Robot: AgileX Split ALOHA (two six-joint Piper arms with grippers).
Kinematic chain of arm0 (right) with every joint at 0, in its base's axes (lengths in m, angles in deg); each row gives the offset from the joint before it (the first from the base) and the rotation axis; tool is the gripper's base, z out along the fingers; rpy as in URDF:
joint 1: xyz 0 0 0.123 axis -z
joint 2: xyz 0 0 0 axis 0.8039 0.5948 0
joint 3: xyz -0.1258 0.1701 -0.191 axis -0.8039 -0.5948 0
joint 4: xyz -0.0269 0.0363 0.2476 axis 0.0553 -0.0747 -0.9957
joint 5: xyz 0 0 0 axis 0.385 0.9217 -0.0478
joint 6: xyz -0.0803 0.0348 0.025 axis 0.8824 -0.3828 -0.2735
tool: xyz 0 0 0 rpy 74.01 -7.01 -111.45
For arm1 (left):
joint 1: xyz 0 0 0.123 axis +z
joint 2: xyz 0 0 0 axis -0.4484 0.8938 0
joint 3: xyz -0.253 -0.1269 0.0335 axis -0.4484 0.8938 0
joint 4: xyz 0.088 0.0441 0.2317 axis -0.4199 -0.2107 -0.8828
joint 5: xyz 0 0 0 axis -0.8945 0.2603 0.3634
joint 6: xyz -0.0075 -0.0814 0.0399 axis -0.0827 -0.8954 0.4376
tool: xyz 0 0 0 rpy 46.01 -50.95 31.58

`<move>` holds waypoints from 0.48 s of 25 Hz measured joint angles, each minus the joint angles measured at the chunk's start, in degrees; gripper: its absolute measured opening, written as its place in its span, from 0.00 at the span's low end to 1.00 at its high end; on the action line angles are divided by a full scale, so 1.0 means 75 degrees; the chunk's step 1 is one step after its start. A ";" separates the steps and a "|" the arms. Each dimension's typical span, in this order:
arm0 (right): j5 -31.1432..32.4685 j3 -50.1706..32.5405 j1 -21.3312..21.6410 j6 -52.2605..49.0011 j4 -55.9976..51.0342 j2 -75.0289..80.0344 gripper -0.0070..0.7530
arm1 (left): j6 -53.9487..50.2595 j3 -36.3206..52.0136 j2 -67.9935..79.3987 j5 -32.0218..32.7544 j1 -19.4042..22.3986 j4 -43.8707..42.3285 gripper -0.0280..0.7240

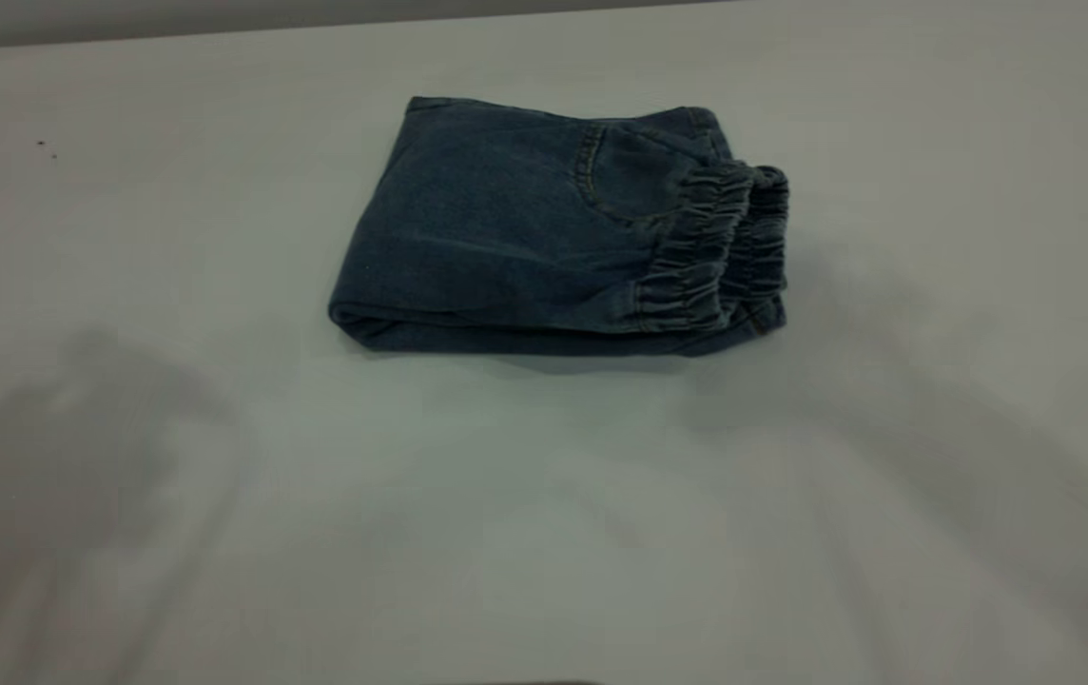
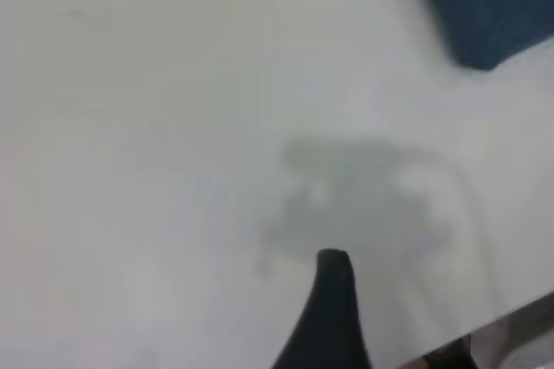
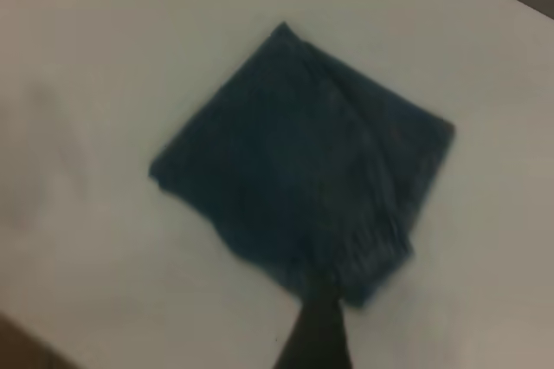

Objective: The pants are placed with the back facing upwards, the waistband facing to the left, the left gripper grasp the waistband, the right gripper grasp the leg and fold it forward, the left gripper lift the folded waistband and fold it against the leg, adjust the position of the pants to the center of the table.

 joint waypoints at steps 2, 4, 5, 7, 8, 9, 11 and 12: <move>0.0008 -0.1187 0.0000 0.0000 0.0173 -0.1158 0.73 | -0.0166 0.0295 -0.0277 0.0000 0.0000 -0.0057 0.80; -0.0050 -0.2652 0.0000 -0.0052 0.0276 -0.2415 0.73 | -0.0299 0.0751 -0.0618 0.0000 0.0000 -0.0057 0.80; -0.0198 -0.3291 0.0000 -0.0122 0.0276 -0.3017 0.73 | -0.0326 0.1067 -0.0785 0.0000 0.0000 -0.0057 0.80; -0.0575 -0.4798 0.0000 -0.0409 0.0276 -0.4024 0.73 | -0.0373 0.1718 -0.1242 0.0000 0.0000 0.0182 0.80; -0.0737 -0.5510 0.0000 -0.0493 0.0276 -0.4534 0.73 | -0.0388 0.2097 -0.1454 0.0000 0.0000 0.0383 0.80; -0.0886 -0.6082 0.0000 -0.0560 0.0355 -0.4957 0.73 | -0.0395 0.2481 -0.1729 0.0000 0.0000 0.0625 0.80; -0.1106 -0.7325 0.0000 -0.0702 0.0394 -0.6030 0.73 | -0.0397 0.3203 -0.2329 -0.0017 0.0000 0.1009 0.80; -0.1189 -0.7775 0.0000 -0.0758 0.0394 -0.6602 0.73 | -0.0397 0.3590 -0.2593 -0.0037 0.0000 0.1145 0.80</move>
